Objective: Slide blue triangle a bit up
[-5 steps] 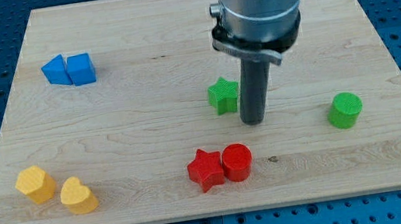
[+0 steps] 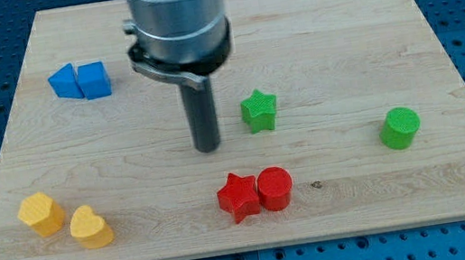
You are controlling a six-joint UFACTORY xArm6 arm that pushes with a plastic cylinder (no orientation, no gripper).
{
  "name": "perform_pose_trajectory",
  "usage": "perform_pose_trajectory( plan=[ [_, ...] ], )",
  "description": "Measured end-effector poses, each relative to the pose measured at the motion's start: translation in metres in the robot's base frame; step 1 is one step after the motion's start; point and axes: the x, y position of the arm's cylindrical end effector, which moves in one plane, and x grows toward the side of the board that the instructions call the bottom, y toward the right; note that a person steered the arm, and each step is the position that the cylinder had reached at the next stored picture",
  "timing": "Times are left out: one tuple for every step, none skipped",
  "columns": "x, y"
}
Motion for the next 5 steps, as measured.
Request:
perform_pose_trajectory(
  plan=[
    [-0.026, -0.042],
    [-0.031, -0.109],
    [-0.030, -0.137],
    [-0.053, -0.147],
    [-0.094, -0.165]
  ],
)
